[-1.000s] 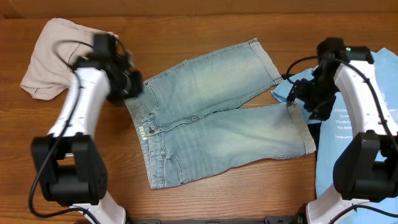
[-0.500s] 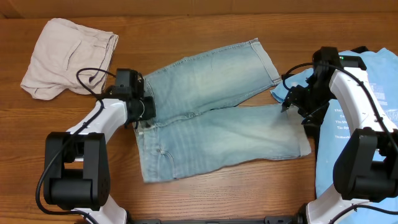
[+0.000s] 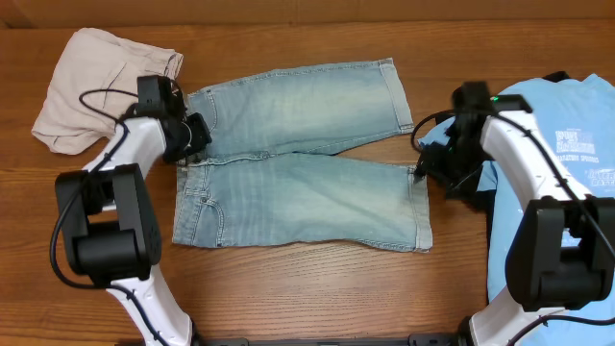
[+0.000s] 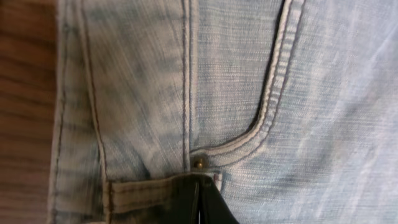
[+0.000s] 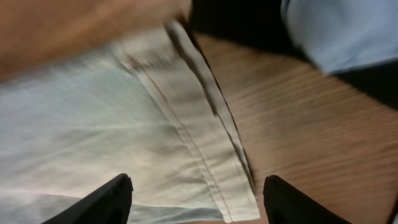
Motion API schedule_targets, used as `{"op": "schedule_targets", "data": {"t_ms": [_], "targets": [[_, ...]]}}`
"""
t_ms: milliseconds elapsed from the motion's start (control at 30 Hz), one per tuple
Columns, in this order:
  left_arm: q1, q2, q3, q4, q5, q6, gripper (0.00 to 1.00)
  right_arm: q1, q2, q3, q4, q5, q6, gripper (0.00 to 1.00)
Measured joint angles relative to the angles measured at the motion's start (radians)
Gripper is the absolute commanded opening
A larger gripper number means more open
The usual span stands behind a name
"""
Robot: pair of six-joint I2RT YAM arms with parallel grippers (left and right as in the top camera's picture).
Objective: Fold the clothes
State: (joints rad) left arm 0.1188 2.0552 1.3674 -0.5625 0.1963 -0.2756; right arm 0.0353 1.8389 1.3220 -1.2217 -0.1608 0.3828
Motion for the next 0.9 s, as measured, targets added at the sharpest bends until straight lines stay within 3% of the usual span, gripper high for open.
{"op": "schedule_targets", "data": {"t_ms": [33, 133, 367, 600, 733, 900], "targets": [[0.0, 0.013, 0.043, -0.074, -0.01, 0.018, 0.04, 0.005, 0.0, -0.019, 0.024, 0.002, 0.005, 0.29], [0.002, 0.039, 0.171, -0.251, -0.033, 0.051, 0.04, 0.005, 0.0, -0.085, 0.126, -0.013, 0.013, 0.14], [0.006, 0.04, 0.459, -0.588, 0.034, 0.13, 0.07, 0.003, -0.014, -0.273, 0.313, -0.089, 0.009, 0.11], [0.006, 0.04, 0.475, -0.777, 0.114, 0.198, 0.1, -0.005, -0.047, -0.329, 0.624, -0.063, 0.039, 0.04], [0.006, 0.04, 0.475, -0.855, 0.127, 0.229, 0.07, -0.023, -0.039, -0.329, 0.739, 0.02, 0.066, 0.05], [0.014, 0.032, 0.475, -0.905, 0.13, 0.249, 0.11, -0.033, -0.039, -0.307, 0.629, 0.018, 0.055, 0.37]]}}
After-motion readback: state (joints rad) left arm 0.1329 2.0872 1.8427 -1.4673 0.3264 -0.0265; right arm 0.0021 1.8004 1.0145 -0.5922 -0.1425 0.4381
